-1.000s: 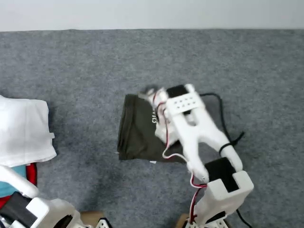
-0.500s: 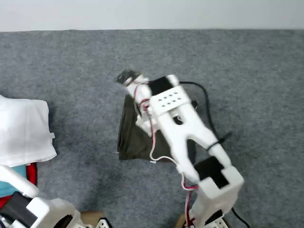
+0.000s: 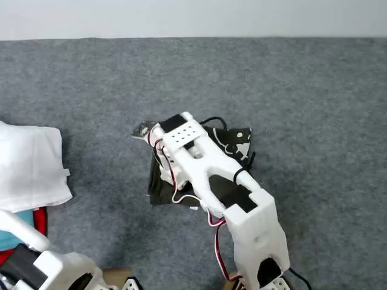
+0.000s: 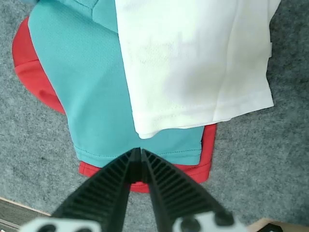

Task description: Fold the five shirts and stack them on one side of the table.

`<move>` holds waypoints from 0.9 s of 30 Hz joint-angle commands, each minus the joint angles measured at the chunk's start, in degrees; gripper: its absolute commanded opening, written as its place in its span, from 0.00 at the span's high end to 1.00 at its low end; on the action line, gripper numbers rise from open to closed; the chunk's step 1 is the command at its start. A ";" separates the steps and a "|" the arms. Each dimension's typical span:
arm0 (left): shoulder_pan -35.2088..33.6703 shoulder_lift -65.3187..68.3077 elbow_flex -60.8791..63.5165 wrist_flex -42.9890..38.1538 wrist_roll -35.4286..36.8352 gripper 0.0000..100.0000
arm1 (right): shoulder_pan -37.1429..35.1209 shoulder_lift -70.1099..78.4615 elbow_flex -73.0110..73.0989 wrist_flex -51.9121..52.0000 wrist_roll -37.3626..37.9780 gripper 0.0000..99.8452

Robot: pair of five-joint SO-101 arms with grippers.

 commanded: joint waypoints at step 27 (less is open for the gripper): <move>0.09 -2.64 -0.31 0.18 0.53 0.99 | 25.54 6.90 -18.11 -10.15 4.57 0.99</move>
